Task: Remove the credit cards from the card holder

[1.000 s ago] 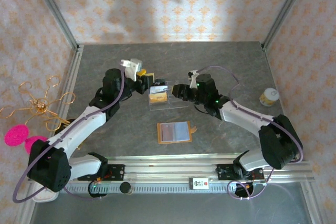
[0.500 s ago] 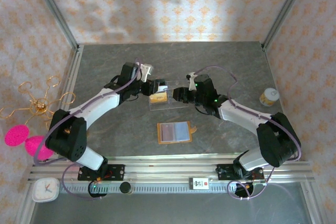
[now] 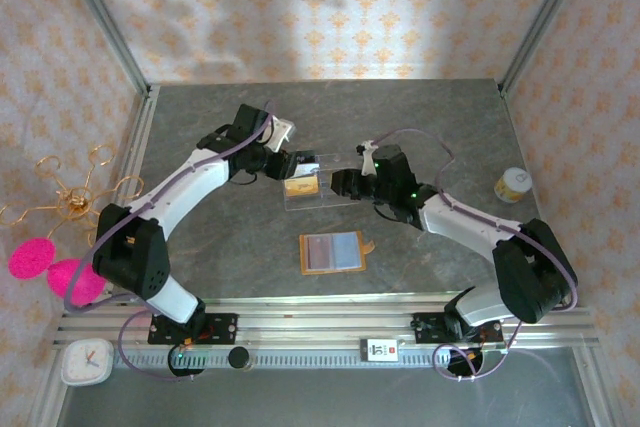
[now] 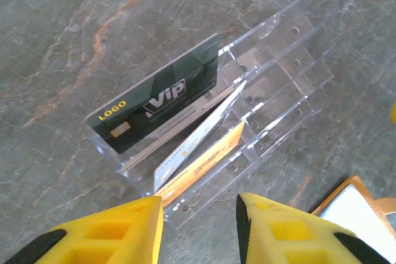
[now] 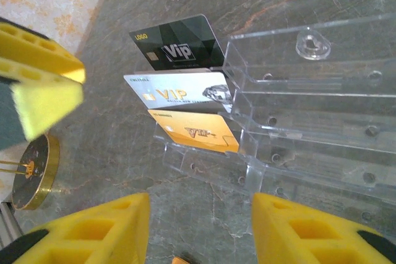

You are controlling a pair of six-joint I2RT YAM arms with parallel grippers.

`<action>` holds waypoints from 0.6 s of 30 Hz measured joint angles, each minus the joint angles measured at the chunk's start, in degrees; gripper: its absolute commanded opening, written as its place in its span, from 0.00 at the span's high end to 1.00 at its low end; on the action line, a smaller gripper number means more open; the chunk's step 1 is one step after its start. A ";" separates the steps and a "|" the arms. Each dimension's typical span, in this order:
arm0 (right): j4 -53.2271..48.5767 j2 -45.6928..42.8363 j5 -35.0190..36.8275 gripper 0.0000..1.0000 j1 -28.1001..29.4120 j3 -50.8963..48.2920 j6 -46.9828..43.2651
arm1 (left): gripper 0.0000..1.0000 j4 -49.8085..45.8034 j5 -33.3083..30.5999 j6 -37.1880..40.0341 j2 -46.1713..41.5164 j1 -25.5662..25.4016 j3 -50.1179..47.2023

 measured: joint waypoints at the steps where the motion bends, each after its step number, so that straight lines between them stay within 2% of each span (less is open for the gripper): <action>1: 0.02 0.00 -0.02 0.54 0.00 -0.28 0.00 | 0.64 -0.94 -0.83 0.52 0.79 -0.09 1.44; 11: 0.31 -0.55 -0.68 0.54 -0.17 -0.79 0.00 | 0.70 -7.52 -6.49 4.26 8.70 -2.49 9.92; 18: 0.70 -0.76 -0.87 0.54 -0.33 -0.81 0.00 | 0.70 -9.53 -10.82 5.42 10.01 -4.87 12.35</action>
